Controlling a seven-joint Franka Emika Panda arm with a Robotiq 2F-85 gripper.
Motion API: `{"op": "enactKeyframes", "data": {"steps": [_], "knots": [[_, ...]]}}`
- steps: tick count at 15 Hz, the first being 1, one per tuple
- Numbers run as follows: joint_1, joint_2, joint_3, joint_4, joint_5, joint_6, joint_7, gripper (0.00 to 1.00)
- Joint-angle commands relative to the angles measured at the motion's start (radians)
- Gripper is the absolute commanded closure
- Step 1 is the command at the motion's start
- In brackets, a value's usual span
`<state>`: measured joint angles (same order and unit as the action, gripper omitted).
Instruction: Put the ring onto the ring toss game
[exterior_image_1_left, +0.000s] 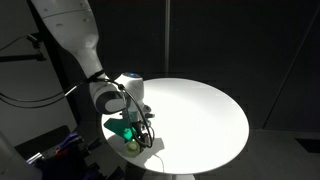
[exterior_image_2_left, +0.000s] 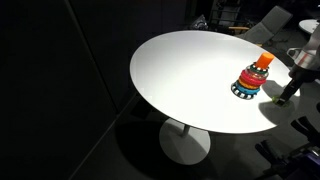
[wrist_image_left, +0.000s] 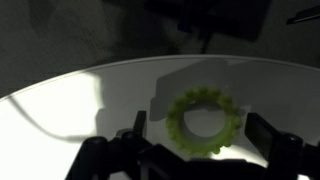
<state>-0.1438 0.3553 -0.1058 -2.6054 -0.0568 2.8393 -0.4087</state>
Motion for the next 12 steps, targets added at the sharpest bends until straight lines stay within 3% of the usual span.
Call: {"op": "enactKeyframes", "data": {"steps": [1,10,12], "knots": [[-0.006,0.016,0.009,0.017,-0.035,0.008,0.044,0.00],[0.004,0.028,0.007,0.027,-0.056,0.003,0.067,0.00],[0.005,0.029,0.006,0.029,-0.064,0.003,0.073,0.16]]}}
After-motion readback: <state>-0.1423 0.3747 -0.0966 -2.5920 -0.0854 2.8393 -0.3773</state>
